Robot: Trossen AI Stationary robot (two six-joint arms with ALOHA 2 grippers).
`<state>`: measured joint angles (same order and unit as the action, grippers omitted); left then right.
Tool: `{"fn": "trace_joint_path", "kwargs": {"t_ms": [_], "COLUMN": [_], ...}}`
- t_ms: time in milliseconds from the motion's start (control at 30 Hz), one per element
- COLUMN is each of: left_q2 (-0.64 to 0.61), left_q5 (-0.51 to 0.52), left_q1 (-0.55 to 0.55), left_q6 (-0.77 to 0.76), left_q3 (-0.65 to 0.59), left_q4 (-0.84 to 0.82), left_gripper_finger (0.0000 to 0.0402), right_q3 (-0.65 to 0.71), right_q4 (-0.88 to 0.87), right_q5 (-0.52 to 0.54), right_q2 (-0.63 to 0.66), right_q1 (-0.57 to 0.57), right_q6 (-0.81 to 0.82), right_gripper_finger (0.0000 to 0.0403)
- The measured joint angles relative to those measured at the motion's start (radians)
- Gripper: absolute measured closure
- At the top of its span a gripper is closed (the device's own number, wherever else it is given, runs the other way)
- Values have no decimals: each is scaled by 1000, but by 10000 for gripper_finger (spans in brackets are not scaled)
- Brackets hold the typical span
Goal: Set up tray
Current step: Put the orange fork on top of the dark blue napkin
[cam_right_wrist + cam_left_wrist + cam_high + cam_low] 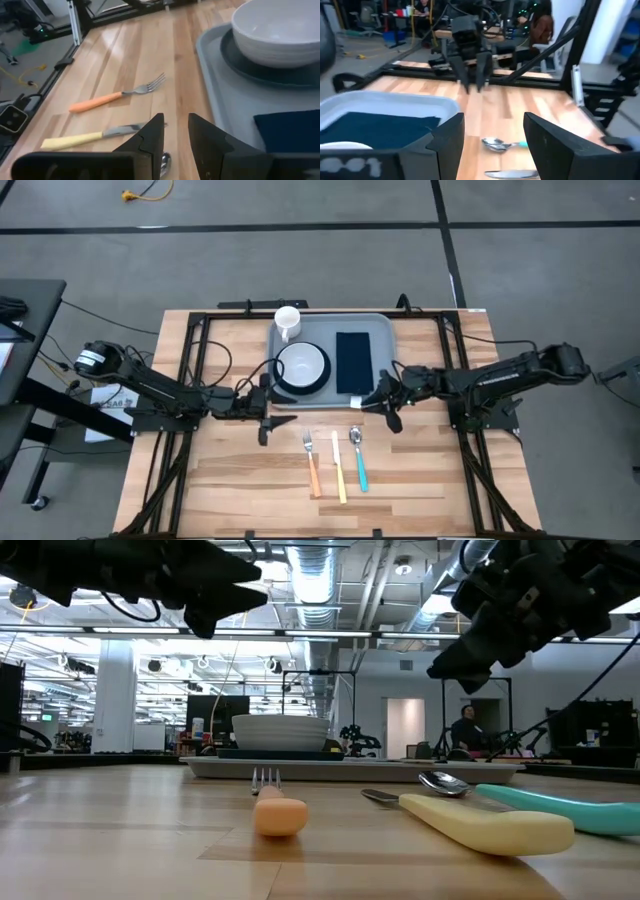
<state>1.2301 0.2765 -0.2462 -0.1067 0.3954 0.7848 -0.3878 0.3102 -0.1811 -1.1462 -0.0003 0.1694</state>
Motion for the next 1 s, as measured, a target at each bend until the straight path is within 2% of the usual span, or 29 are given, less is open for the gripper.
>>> {"fn": "trace_joint_path", "kwargs": {"t_ms": [167,333,567,767,1000], "left_q2": [0,0,0,-42,-157], "left_q5": [54,6,-179,-349,-615], "left_q1": [0,0,6,70,90], "left_q6": [88,213,384,309,261], "left_q3": [0,0,0,0,-1], "left_q4": [-40,-66,-102,-196,-369], "left_gripper_finger": [209,209,209,209,209], "right_q3": [0,0,0,-27,-212], "right_q4": [29,101,120,147,133], "right_q5": [5,60,222,435,596], "right_q2": [-3,-3,-12,-86,-311], "right_q1": [26,63,148,256,416], "right_q6": [15,23,126,263,353], "right_gripper_finger": [321,321,321,321,321]}}
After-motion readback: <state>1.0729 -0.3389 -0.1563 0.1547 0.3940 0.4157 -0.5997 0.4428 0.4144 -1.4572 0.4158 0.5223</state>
